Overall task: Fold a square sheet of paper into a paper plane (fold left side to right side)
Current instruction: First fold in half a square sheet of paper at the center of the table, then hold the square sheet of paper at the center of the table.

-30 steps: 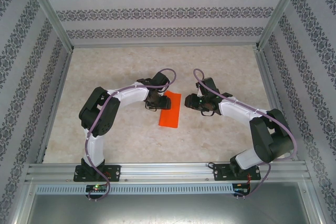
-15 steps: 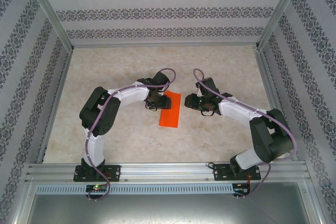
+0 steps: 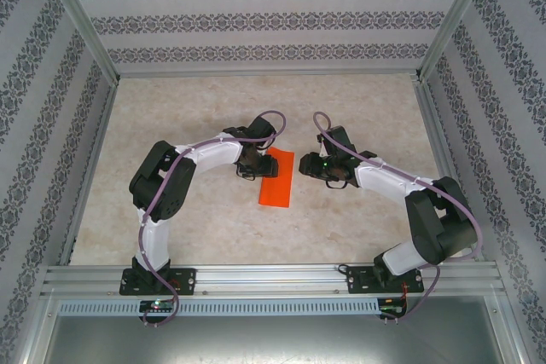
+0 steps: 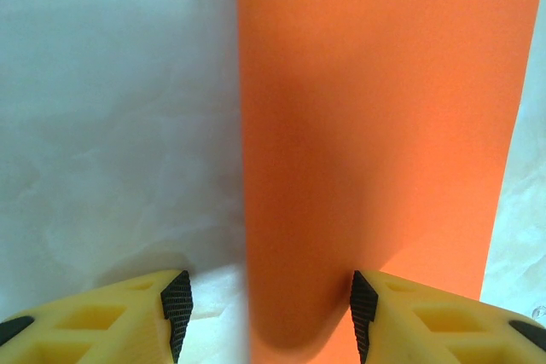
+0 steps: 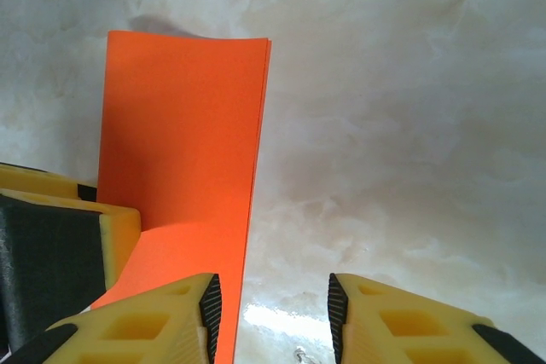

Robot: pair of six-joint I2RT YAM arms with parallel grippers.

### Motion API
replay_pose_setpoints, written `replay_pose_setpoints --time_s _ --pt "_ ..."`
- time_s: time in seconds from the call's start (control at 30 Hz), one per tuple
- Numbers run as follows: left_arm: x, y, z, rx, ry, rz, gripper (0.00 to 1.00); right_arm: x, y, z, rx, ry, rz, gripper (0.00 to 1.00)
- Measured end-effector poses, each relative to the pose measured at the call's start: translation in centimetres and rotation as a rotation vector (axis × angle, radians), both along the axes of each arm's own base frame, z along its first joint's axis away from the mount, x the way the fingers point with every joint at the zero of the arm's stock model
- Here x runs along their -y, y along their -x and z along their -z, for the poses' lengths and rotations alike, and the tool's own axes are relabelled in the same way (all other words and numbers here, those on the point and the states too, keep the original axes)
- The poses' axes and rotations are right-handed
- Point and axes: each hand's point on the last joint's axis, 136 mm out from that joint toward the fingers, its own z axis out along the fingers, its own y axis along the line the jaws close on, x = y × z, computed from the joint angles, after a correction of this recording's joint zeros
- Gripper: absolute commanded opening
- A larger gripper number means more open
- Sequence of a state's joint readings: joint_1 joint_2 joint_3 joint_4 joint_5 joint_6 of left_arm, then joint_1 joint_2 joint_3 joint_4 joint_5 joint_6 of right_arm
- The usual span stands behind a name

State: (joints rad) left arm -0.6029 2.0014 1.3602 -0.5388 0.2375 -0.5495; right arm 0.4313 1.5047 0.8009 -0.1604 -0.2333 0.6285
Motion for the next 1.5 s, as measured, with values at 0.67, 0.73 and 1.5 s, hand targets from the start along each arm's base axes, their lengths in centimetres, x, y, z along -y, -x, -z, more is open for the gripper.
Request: replay_pose_setpoints --time_s 0.67,0.73,1.5 --pt "0.0 0.0 0.0 0.000 -0.001 0.001 0.56 -3.4 -0.1 1.7 -0.050 -0.111 -0.034 0.07" --pt "0.0 0.0 0.0 0.002 -0.004 0.002 0.57 -3.9 0.0 2.3 -0.068 -0.122 -0.038 0.03" --pt "0.1 0.1 -0.1 0.005 -0.011 0.007 0.57 -4.9 0.5 5.2 -0.161 -0.067 -0.076 0.02"
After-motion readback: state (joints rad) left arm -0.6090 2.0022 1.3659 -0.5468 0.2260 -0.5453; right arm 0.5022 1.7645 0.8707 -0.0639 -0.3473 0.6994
